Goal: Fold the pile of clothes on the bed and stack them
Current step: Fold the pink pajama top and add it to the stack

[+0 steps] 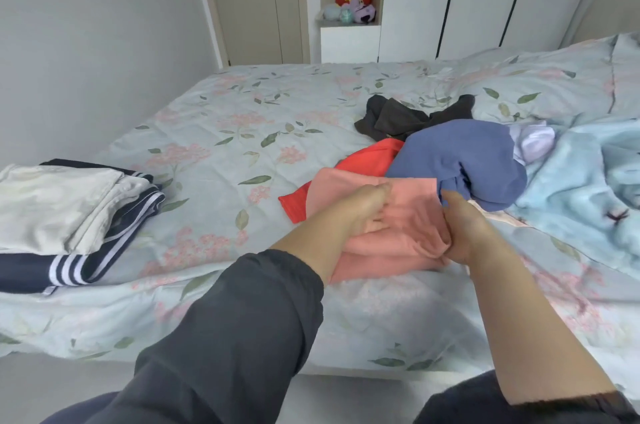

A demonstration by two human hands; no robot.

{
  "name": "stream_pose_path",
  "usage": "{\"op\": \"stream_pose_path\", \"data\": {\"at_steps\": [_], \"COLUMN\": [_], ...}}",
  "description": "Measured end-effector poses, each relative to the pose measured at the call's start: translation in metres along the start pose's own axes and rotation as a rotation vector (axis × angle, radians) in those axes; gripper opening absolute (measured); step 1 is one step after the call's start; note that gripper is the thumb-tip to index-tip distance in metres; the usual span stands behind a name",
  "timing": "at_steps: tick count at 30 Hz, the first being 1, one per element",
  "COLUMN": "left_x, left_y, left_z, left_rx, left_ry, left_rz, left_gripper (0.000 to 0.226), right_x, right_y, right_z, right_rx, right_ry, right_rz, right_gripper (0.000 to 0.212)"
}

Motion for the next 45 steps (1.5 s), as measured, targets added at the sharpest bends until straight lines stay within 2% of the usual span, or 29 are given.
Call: {"op": "stream_pose_path", "data": {"at_steps": [3, 5, 7, 9, 10, 11, 13, 15, 18, 20, 23, 25, 27, 30, 32, 34, 36, 40, 43, 45], "left_x": [-0.001, -0.001, 0.006, 0.021, 0.031, 0.04, 0.056, 0.063, 0.065, 0.066, 0.064, 0.063, 0.062, 0.062, 0.063, 0.063, 0.065, 0.069, 0.065, 0.061], "left_y": [-0.009, -0.007, -0.004, -0.003, -0.006, -0.01, -0.027, -0.046, -0.06, -0.062, -0.063, -0.064, -0.065, -0.065, -0.066, -0.067, -0.067, -0.067, -0.067, -0.066], "left_z": [0.009, 0.007, 0.002, -0.005, -0.007, -0.006, -0.004, -0.001, 0.003, 0.006, 0.009, 0.01, 0.01, 0.011, 0.011, 0.011, 0.01, 0.01, 0.013, 0.017], "left_rx": [-0.026, -0.136, -0.371, -0.584, -0.635, -0.629, -0.479, -0.344, -0.306, -0.288, -0.251, -0.249, -0.255, -0.267, -0.279, -0.302, -0.324, -0.309, -0.279, -0.27], "left_ry": [-0.011, 0.04, 0.155, 0.326, 0.406, 0.459, 0.482, 0.483, 0.526, 0.541, 0.545, 0.551, 0.555, 0.558, 0.558, 0.563, 0.56, 0.517, 0.504, 0.512], "left_rz": [-0.078, 0.004, 0.242, 0.616, 0.829, 1.032, 1.342, 1.485, 1.532, 1.552, 1.598, 1.614, 1.621, 1.622, 1.614, 1.584, 1.518, 1.493, 1.601, 1.645], "left_gripper": [0.039, 0.029, 0.027, 0.035, 0.038, 0.04, 0.046, 0.056, 0.064, 0.065, 0.066, 0.066, 0.066, 0.067, 0.068, 0.068, 0.069, 0.068, 0.067, 0.067], "right_x": [-0.002, -0.004, -0.003, -0.002, -0.002, -0.003, -0.002, 0.001, 0.0, -0.005, -0.009, -0.006, -0.004, -0.006, -0.003, 0.011, 0.023, 0.022, 0.007, -0.007], "right_y": [0.005, 0.007, 0.009, 0.009, 0.009, 0.008, 0.008, 0.008, 0.009, 0.01, 0.006, -0.002, -0.007, -0.005, -0.004, -0.006, -0.005, 0.01, -0.001, -0.006], "right_z": [-0.001, -0.001, 0.003, 0.005, 0.006, 0.006, 0.008, 0.012, 0.015, 0.017, 0.022, 0.024, 0.025, 0.023, 0.028, 0.034, 0.037, 0.039, 0.03, 0.023], "right_rx": [0.044, 0.151, 0.277, 0.352, 0.37, 0.375, 0.352, 0.317, 0.292, 0.331, 0.455, 0.436, 0.312, 0.194, 0.271, 0.424, 0.516, 0.435, 0.696, 0.923], "right_ry": [0.103, 0.127, 0.169, 0.198, 0.208, 0.215, 0.204, 0.151, 0.086, 0.065, 0.208, 0.299, 0.258, 0.081, 0.115, 0.293, 0.409, 0.309, 0.456, 0.515], "right_rz": [-0.231, -0.488, -0.713, -0.74, -0.725, -0.703, -0.642, -0.617, -0.641, -0.639, -0.746, -0.844, -0.879, -1.096, -1.073, -0.991, -1.085, -1.341, -1.457, -1.429], "right_gripper": [0.019, 0.01, 0.013, 0.01, 0.011, 0.012, 0.01, 0.023, 0.048, 0.056, 0.04, 0.04, 0.049, 0.04, 0.038, 0.044, 0.05, 0.042, 0.024, 0.02]}}
Point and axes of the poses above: each hand's wrist, its own z-axis towards the middle knuckle, its own x-axis out of the back of the hand, y = z × x, the point moved 1 cm from there along z, towards the middle knuckle, and after that the axes turned 7 degrees about x, right-handed, at the moved point
